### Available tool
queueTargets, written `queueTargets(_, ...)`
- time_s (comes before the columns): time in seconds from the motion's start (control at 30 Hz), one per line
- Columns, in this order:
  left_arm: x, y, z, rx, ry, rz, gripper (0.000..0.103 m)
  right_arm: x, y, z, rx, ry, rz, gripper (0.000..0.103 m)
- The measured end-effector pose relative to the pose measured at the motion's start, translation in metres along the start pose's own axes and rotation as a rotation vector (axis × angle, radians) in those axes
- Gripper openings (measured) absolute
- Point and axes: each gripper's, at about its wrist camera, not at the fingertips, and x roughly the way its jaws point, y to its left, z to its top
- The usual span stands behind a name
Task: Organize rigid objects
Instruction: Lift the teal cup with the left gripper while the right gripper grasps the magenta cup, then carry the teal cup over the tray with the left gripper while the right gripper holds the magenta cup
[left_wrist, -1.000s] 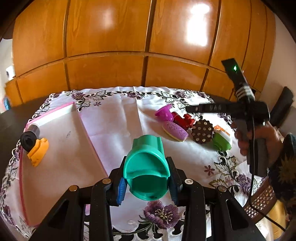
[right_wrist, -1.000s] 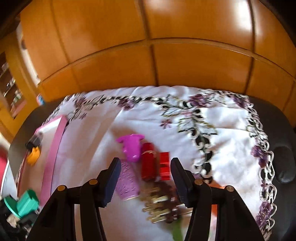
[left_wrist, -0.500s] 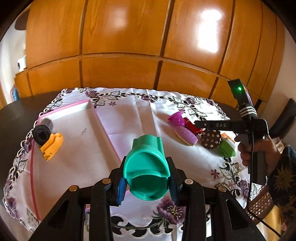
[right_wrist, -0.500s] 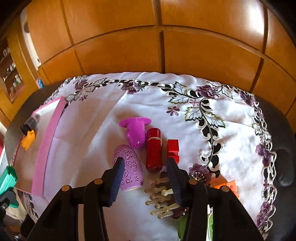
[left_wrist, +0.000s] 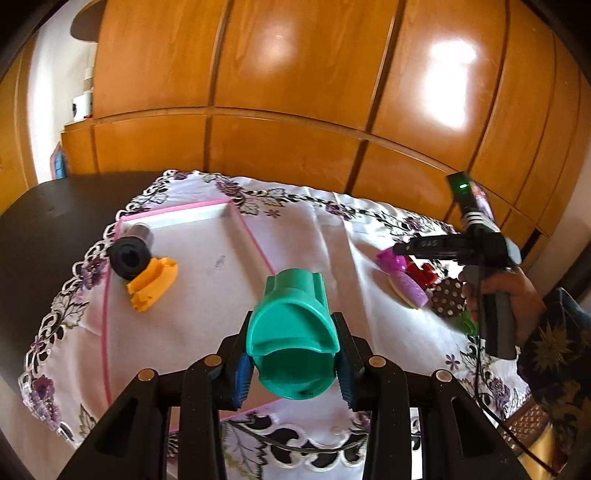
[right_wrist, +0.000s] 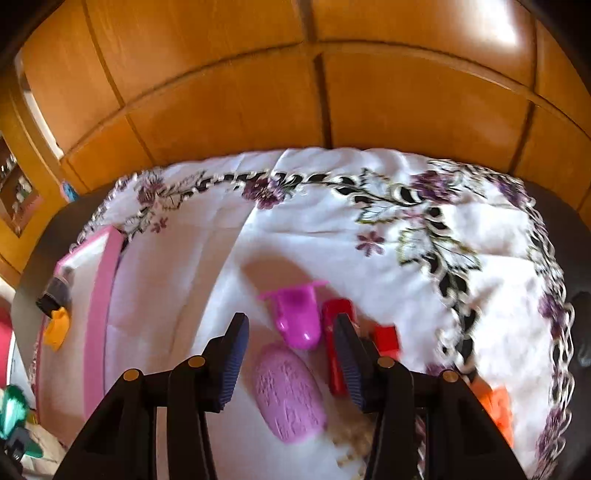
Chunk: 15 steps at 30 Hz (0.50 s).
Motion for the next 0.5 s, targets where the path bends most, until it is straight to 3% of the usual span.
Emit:
queueTargets(0.13, 0.003, 0.011, 0.0, -0.026, 0.009, 0.023, 0.038, 0.033, 0.012, 0.01, -0.09, 0.064, -0.078, 0.048)
queueTargets(0.17, 0.006, 0.014, 0.0, -0.032, 0.015, 0.03, 0.038, 0.041, 0.014, 0.01, -0.108, 0.081, -0.089, 0.044)
queueTargets(0.2, 0.007, 0.017, 0.0, -0.039, 0.021, 0.037, 0.038, 0.047, 0.015, 0.009, -0.116, 0.093, -0.095, 0.031)
queueTargets(0.23, 0.008, 0.018, 0.0, -0.044, 0.023, 0.041, 0.038, 0.053, 0.016, 0.007, -0.128, 0.097, -0.104, 0.032)
queueTargets(0.5, 0.015, 0.03, -0.003, -0.061, 0.041, 0.093, 0.038, 0.026, 0.024, 0.002, -0.105, 0.006, -0.097, 0.032)
